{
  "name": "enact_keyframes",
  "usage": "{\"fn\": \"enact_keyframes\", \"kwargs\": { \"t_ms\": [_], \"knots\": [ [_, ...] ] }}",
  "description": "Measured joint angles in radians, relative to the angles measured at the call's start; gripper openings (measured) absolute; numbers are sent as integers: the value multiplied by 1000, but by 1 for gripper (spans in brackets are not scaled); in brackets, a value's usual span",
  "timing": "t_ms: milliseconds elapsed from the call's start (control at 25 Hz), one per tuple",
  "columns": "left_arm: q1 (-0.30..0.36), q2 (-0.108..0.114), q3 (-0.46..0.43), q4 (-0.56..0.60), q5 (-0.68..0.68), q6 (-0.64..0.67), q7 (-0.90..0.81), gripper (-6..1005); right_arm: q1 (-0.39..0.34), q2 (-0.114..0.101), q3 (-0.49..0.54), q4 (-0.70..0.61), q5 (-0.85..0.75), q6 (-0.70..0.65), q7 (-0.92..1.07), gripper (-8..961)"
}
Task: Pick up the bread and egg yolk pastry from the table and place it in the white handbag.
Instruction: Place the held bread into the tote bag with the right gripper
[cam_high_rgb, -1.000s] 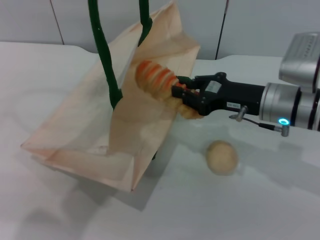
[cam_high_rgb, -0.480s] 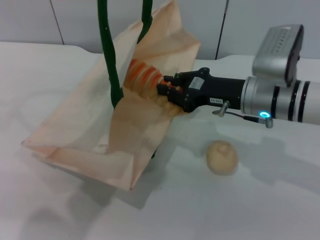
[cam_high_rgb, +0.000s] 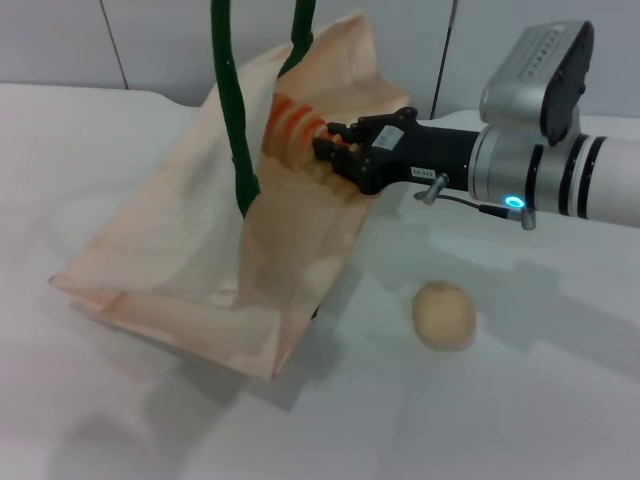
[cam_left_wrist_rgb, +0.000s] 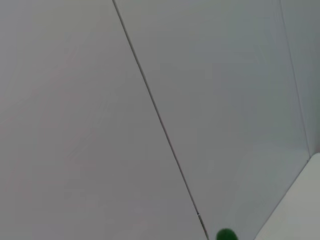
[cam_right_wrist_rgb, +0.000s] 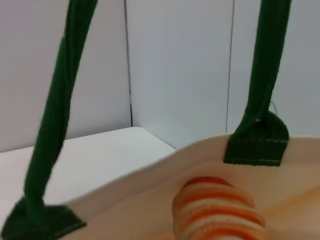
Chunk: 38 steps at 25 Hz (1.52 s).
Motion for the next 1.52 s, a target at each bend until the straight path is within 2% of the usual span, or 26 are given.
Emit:
{"fn": "enact_keyframes", "kwargs": {
  "t_ms": [480,920,1120,1360,1520],
  "knots": [
    [2,-1,14,-2,0,8,3,117,-22,-2,-13,-71,-56,-5,5,207],
    [2,0,56,-14,0,47,5,117,-25,-1,-13,-97,-68,1,8,397],
    [3,0,55,-14,0,49,5,117,-25,0,-8,-98,-67,2,13,640],
    [17,0,49,-9,9,49,4,117,-29,-6,-7,-89,-67,20,24,823],
    [45,0,41,-6,34,59,-2,117,-50,-15,-9,-87,-67,28,26,820]
  ]
}}
